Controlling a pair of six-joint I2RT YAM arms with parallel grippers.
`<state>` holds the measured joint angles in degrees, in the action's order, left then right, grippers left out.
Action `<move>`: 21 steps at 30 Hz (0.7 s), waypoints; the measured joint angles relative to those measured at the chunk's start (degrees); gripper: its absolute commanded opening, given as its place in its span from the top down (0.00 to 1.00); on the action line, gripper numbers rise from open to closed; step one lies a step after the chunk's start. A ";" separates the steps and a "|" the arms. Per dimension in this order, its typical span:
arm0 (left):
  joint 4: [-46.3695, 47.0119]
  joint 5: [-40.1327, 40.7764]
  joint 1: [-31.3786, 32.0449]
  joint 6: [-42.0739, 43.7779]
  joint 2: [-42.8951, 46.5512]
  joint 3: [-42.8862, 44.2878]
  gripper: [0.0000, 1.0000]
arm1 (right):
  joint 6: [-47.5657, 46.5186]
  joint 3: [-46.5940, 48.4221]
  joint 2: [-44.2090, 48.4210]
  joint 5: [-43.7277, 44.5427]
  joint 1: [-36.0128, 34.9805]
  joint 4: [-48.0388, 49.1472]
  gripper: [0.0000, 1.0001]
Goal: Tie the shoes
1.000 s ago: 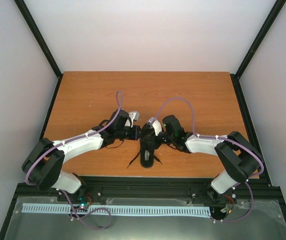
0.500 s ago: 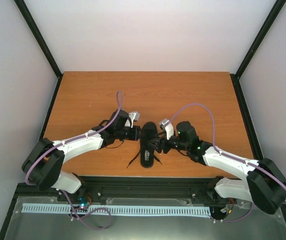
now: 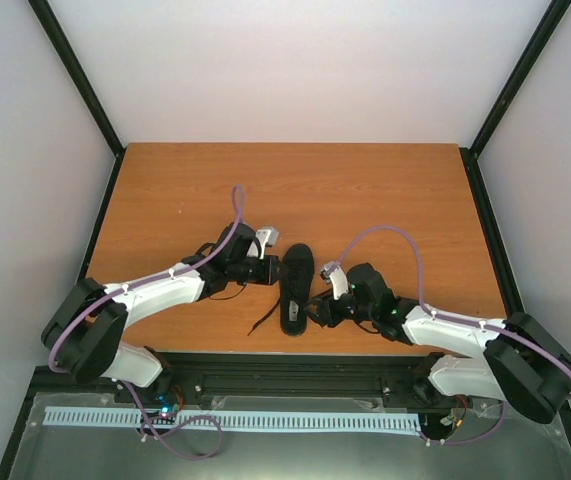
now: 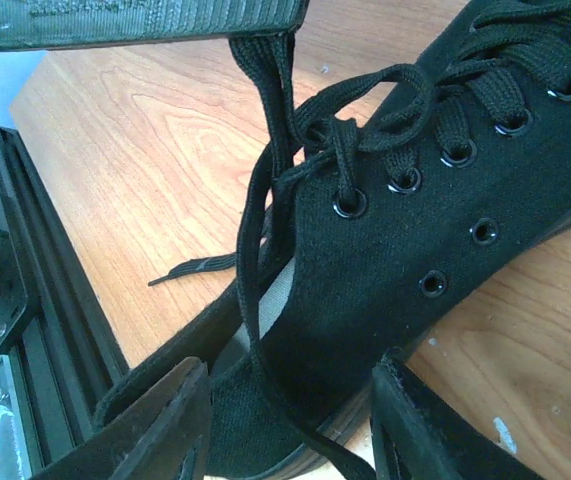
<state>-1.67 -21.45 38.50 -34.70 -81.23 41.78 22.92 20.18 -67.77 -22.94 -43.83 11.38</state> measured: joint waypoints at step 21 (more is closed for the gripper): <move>0.09 -0.68 0.00 0.02 0.00 -0.07 0.99 | 0.24 0.59 -4.85 -0.33 -1.70 2.51 0.97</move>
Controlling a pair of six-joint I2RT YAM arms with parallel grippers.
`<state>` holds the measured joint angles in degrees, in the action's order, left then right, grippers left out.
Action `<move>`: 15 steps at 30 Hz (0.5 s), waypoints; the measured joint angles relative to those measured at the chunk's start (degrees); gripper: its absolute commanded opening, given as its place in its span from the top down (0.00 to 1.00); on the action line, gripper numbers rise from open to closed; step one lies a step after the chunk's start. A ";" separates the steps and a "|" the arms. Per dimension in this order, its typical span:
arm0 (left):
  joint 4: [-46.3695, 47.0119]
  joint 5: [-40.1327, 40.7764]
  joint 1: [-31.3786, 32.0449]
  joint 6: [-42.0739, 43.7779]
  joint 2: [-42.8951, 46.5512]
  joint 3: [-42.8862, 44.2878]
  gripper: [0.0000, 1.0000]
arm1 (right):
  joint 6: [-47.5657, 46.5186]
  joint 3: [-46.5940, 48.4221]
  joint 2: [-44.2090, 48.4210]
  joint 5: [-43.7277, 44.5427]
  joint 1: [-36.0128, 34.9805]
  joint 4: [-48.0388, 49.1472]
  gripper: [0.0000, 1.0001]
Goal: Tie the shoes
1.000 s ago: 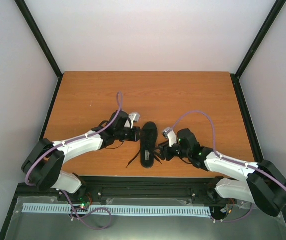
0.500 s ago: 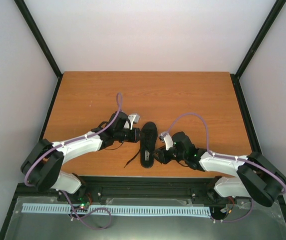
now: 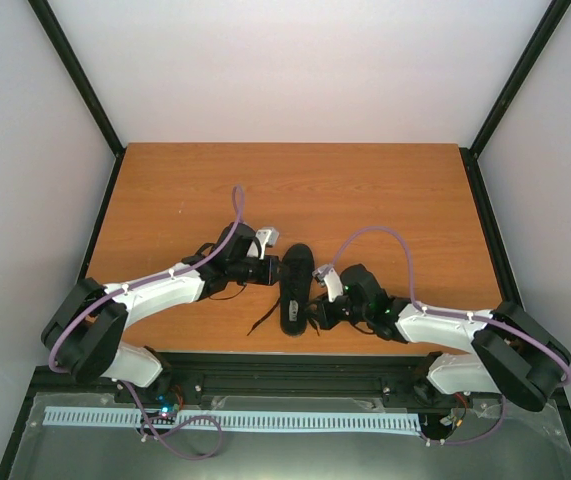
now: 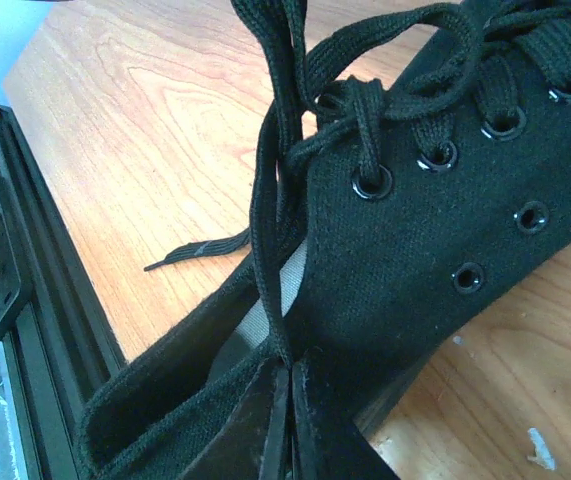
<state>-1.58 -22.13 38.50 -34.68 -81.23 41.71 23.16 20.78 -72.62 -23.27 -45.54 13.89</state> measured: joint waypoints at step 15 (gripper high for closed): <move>3.65 -4.92 0.02 1.51 3.80 -2.99 0.99 | 0.72 8.44 6.91 7.52 -0.04 -12.90 0.97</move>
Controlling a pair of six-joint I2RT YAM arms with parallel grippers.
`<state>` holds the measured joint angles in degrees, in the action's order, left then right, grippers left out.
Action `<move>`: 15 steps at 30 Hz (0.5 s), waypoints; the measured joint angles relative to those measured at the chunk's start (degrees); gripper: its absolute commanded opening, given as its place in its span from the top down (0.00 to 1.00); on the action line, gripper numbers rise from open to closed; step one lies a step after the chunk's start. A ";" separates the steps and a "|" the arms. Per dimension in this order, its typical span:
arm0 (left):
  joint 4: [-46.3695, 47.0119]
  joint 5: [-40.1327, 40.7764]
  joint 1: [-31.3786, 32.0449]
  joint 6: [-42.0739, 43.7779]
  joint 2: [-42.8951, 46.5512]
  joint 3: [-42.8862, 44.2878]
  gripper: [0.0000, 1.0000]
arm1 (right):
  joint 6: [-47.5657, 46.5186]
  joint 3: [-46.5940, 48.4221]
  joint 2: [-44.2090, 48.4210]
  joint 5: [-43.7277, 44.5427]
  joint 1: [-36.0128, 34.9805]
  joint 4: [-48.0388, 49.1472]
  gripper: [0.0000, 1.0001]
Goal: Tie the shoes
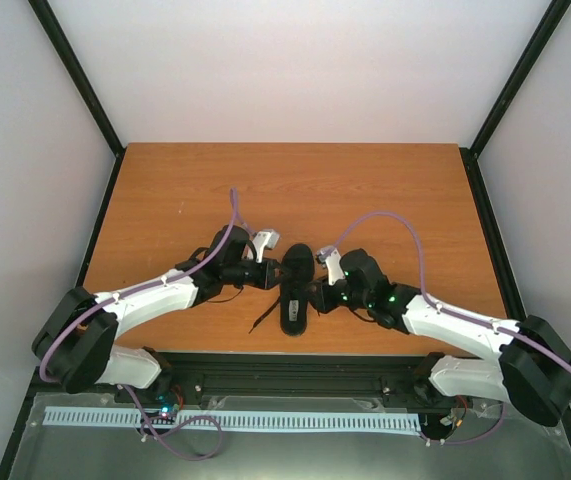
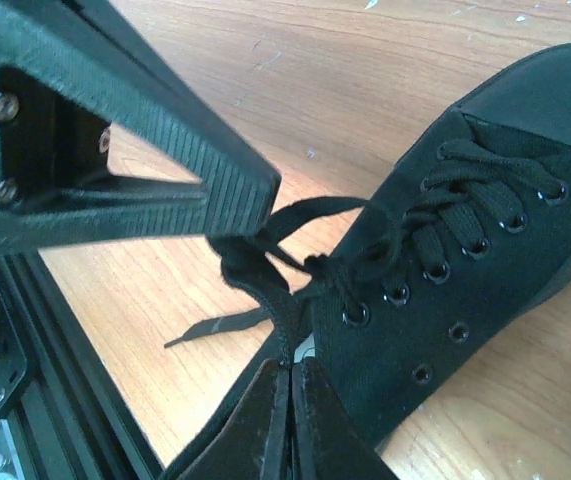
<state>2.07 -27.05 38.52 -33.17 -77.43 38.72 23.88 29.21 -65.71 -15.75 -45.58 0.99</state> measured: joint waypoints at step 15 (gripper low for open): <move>2.69 -2.60 0.48 2.05 4.44 -5.11 0.99 | 2.78 9.18 -13.14 0.33 -0.04 -6.78 0.97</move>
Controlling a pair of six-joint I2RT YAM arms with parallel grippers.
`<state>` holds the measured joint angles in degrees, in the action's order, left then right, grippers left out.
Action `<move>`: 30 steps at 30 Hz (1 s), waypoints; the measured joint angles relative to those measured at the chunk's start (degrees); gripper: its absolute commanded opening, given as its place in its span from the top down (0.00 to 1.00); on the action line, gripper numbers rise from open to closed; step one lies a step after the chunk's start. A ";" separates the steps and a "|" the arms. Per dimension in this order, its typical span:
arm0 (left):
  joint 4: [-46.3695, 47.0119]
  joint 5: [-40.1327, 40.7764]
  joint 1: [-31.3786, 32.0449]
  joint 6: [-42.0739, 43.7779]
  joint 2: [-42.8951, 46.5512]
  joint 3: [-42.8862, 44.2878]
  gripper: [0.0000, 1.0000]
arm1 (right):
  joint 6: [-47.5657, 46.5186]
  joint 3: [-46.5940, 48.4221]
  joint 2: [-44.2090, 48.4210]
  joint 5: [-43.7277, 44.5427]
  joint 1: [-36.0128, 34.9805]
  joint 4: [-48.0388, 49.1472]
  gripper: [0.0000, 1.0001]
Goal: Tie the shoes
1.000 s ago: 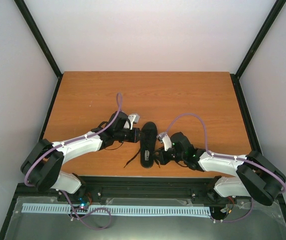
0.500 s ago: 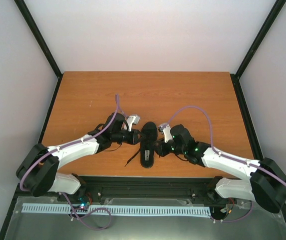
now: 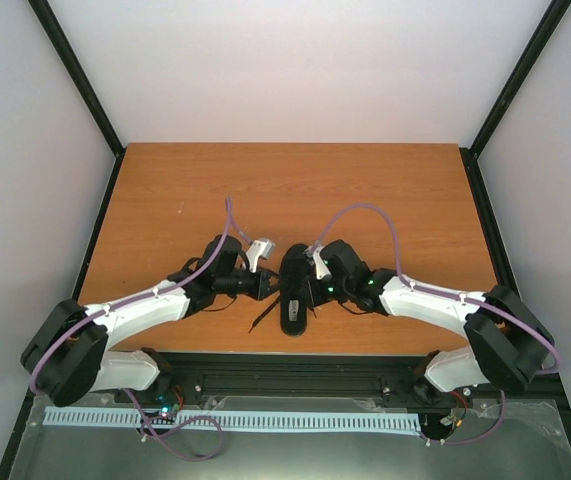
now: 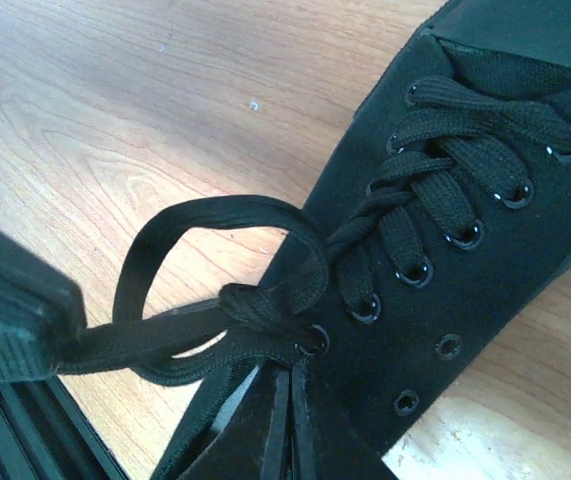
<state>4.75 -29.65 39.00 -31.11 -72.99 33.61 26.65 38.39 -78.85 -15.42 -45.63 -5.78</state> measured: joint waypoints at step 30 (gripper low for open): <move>-1.92 0.55 1.51 -2.27 3.54 -13.38 0.64 | 1.14 2.16 -1.73 0.68 0.26 -3.93 0.97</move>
<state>2.83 -29.10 40.51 -33.39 -69.45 20.23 27.79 40.56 -80.58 -14.74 -45.36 -9.72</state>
